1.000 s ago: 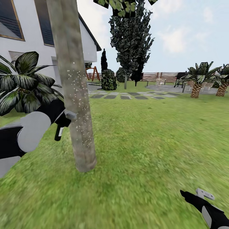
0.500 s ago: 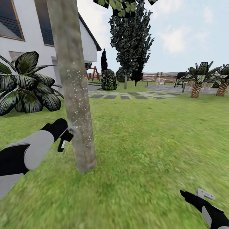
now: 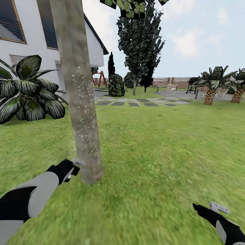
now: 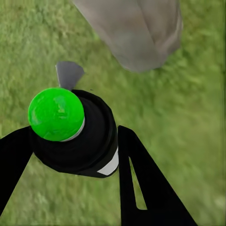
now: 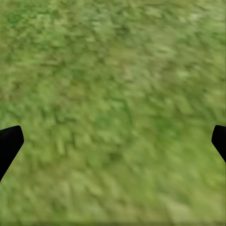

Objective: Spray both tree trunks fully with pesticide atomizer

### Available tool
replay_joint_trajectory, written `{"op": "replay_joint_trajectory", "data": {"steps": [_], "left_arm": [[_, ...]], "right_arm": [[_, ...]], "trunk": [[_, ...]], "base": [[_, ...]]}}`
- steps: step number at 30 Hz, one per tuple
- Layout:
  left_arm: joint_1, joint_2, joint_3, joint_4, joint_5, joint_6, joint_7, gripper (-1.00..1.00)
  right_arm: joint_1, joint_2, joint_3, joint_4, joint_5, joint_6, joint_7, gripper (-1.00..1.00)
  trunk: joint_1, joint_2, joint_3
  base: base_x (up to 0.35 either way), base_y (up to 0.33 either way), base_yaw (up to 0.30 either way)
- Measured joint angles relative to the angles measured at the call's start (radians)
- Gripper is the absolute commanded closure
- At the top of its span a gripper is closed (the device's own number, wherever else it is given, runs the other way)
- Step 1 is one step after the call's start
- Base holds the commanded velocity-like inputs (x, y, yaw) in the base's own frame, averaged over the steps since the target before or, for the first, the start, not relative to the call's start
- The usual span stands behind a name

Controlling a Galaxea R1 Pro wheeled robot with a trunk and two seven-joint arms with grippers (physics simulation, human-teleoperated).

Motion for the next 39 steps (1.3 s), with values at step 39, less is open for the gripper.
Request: {"op": "replay_joint_trajectory", "data": {"steps": [39], "left_arm": [[0.051,0.021,0.044,0.001,0.139,-0.179,0.001,1.00]], "right_arm": [[0.000,0.000,0.001,0.000,0.000,0.000,-0.001,-1.00]], "trunk": [[0.000,0.000,0.000]], "base": [[-0.045,0.229,-0.113]]}}
